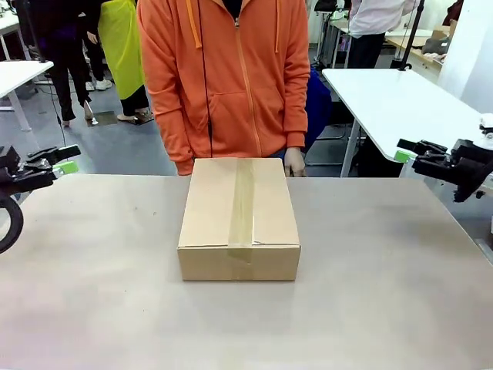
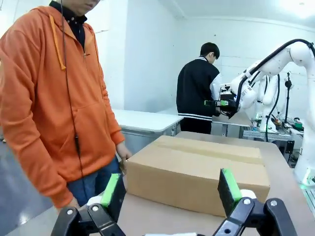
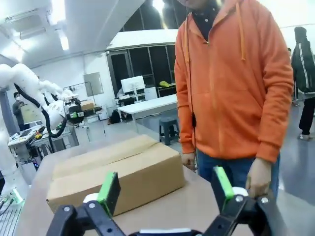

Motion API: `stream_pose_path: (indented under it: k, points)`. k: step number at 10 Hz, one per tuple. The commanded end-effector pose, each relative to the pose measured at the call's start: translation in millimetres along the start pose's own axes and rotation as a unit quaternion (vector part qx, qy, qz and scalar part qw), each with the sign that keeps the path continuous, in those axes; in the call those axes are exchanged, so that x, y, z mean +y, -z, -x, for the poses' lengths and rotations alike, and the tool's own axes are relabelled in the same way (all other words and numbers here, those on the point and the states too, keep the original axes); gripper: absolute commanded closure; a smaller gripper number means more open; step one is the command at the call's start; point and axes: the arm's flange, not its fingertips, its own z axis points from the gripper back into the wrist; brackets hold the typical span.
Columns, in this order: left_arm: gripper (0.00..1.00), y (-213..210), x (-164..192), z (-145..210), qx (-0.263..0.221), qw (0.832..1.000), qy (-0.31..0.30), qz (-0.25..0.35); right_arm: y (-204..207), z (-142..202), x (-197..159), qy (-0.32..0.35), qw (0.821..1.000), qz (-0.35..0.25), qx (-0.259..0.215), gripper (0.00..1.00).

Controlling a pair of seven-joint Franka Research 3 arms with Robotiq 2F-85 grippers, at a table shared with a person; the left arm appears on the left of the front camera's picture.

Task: Pack the gift set into the box.
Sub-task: Press and hold the closed box until the human finishes sealing it.

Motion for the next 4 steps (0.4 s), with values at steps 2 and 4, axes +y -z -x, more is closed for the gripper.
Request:
stream_pose_path:
  k: [2,4]
  points:
    - [0.00,35.0,-6.0,-29.8,0.021,0.998,0.035,0.038,24.2,-20.8,8.5,-0.017,0.998,-0.063,-0.005,0.00]
    - [0.00,35.0,-6.0,-29.8,0.021,0.998,0.035,0.038,24.2,-20.8,8.5,-0.017,0.998,-0.063,-0.005,0.00]
